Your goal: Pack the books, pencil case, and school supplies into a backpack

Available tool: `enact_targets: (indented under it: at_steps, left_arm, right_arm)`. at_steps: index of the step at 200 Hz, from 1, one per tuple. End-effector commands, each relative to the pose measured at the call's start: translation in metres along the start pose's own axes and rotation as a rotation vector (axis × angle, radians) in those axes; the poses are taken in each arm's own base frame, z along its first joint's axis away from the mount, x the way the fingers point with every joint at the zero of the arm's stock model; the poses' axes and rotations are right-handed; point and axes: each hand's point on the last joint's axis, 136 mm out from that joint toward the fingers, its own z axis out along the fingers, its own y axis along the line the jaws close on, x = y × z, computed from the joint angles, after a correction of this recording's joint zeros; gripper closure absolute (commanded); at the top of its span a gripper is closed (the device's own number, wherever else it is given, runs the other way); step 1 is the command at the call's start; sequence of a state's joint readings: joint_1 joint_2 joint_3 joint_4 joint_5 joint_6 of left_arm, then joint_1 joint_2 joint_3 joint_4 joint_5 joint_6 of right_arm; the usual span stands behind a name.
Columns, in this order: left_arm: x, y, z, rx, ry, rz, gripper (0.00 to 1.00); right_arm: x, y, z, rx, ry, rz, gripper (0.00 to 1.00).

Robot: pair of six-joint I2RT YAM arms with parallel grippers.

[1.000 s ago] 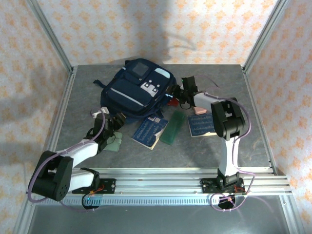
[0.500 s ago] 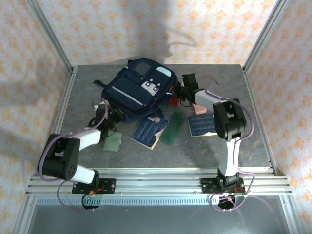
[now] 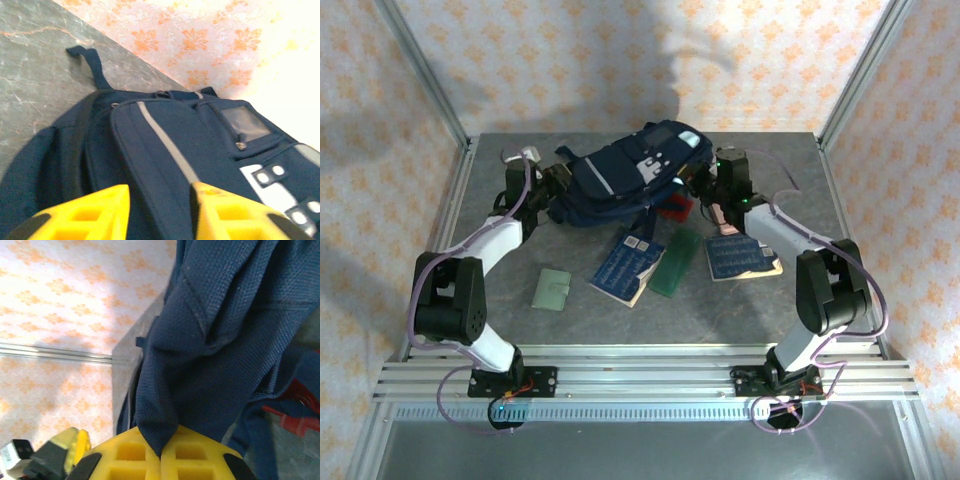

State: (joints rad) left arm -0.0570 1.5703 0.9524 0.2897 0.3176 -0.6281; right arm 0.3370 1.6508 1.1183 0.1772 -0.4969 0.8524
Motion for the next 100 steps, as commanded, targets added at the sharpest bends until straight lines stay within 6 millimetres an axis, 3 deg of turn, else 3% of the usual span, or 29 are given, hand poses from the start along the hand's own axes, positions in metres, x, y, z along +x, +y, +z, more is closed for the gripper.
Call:
enact_targets:
  at_steps: [1,24,58,79,100]
  left_arm:
    - [0.008,-0.021,-0.029,0.108,0.001,-0.013,0.56]
    - [0.030,-0.044,-0.062,0.201,0.001,-0.004,0.54]
    - [0.090,-0.080,-0.096,0.303,0.026,0.117,0.51]
    - [0.122,-0.093,-0.110,0.363,-0.028,0.172,0.47]
    - [0.148,-0.098,-0.110,0.353,-0.084,0.283,0.46]
  right_arm:
    - [-0.001,0.041,-0.012,-0.139,-0.028,0.018,1.00]
    - [-0.003,0.042,-0.020,-0.157,-0.060,0.067,1.00]
    - [-0.004,0.048,-0.029,-0.170,-0.093,0.113,1.00]
    - [-0.001,0.054,-0.033,-0.173,-0.107,0.124,1.00]
    - [0.002,0.060,-0.037,-0.179,-0.119,0.136,1.00]
